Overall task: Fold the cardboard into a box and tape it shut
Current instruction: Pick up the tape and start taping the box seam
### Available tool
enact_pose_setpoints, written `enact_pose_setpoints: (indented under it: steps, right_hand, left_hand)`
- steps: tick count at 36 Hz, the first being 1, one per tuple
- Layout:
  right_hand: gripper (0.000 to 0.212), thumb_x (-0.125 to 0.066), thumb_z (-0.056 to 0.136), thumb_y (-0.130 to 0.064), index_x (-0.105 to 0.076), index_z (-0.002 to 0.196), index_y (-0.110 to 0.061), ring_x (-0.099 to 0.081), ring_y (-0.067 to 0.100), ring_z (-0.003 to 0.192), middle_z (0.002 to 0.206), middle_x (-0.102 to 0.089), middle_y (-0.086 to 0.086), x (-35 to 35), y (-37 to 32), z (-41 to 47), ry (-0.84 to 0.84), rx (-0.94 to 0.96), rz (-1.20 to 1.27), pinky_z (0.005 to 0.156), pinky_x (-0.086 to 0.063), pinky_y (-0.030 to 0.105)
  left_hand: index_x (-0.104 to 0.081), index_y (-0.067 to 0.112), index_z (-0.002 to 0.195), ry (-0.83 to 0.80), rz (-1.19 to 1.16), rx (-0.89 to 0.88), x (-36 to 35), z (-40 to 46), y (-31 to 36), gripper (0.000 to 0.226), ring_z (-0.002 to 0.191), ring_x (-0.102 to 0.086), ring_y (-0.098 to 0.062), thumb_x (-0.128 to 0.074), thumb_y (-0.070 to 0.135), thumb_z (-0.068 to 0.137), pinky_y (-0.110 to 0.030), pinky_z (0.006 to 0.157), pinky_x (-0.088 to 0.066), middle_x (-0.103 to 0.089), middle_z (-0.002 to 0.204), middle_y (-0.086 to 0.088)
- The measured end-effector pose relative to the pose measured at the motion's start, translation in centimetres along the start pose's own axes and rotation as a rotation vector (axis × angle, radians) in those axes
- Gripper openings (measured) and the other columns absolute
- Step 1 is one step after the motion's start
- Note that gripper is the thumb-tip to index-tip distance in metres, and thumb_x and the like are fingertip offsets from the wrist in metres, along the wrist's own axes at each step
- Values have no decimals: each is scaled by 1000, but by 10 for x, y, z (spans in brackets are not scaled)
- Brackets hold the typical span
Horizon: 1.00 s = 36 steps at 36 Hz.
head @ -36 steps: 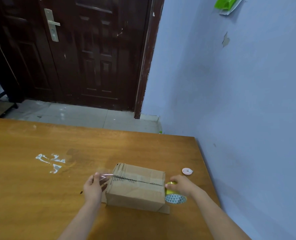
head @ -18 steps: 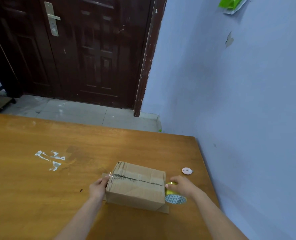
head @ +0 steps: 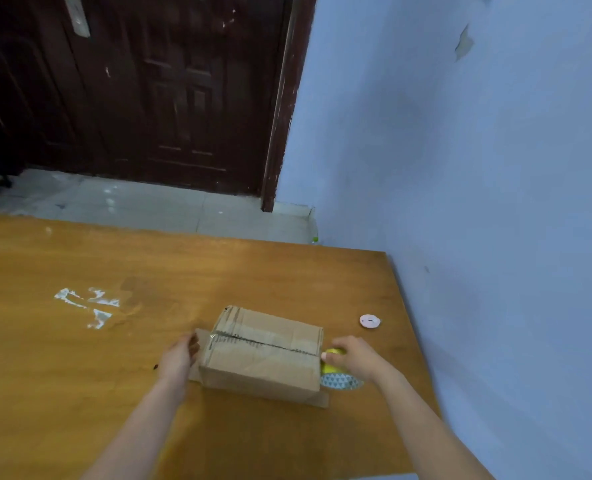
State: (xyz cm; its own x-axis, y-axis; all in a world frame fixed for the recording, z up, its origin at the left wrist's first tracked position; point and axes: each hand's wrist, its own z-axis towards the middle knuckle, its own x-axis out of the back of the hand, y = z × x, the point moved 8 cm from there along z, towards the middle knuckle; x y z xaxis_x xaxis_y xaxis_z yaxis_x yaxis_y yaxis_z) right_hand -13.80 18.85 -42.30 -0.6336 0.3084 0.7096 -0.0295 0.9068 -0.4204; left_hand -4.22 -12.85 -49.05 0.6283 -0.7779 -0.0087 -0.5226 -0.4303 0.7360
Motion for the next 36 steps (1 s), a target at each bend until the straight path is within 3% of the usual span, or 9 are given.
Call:
enact_pose_setpoints:
  steps: [2,7,9,12,17,21,28,31,36]
  right_hand:
    - [30,-57,90,-42,-49,67,-24,-42,10,60,66,-48,-8,-2,0,1,5,10,9,55,-29,28]
    - [33,-58,89,-43,-45,63,-27,-40,6,57,63,-44,-11,-2,3,3,11,19,47,53,-28,25]
    - [32,-57,89,-44,-42,64,-31,-38,2,58,64,-42,-13,-4,4,3,3,24,50,52,-28,22]
    - [24,-55,90,-47,-46,75,-30,-40,0,60,66,-43,-15,-6,4,3,5,46,36,52,-28,20]
    - [32,-53,90,-48,-45,65,-29,-50,15,68,68,-52,-8,-10,6,2,35,73,38,58,-34,31]
    - [24,-52,91,-48,-50,74,-30,-52,14,72,72,-54,-9,-13,8,3,54,115,58,57,-35,29]
    - [33,-48,92,-50,-40,66,-31,-44,7,60,65,-46,-12,-13,8,0,74,224,109,51,-28,24]
    - [20,-50,93,-44,-50,80,-29,-51,13,70,74,-53,-8,-15,11,-1,37,256,166,55,-33,27]
    - [18,-56,92,-32,-59,107,-21,-56,14,87,96,-60,-3,-15,14,-4,-64,311,278,69,-42,27]
  left_hand:
    - [-56,9,128,-66,148,-71,-14,-6,19,45,116,-52,-28,-45,40,97,-41,97,-43,-56,131,-10]
    - [-33,13,145,-155,694,-357,-60,-25,49,65,133,-37,-30,-26,55,96,-41,104,-33,-38,148,-9]
    - [-24,15,149,-102,907,-419,-65,-26,49,66,125,-46,-33,-19,55,97,-42,94,-43,-45,143,-12]
    - [-23,18,149,23,1062,-476,-63,-25,50,64,95,-60,-33,-12,53,97,-36,64,-48,-62,116,-15]
    - [-31,22,145,77,1130,-502,-64,-22,53,59,90,-60,-35,-13,53,97,-35,60,-44,-64,109,-16]
    - [-33,25,144,124,1173,-526,-65,-20,56,56,91,-60,-37,-14,50,98,-37,61,-44,-64,110,-18]
    - [-43,22,138,256,1194,-518,-62,-25,59,52,76,-58,-35,-17,45,100,-34,54,-37,-66,95,-19]
    - [-45,20,137,253,1181,-535,-63,-26,60,50,67,-55,-32,-19,42,100,-33,50,-36,-67,89,-19]
    - [-39,17,140,228,1044,-516,-58,-24,59,41,101,-57,-45,-30,28,102,-39,71,-38,-62,112,-28]
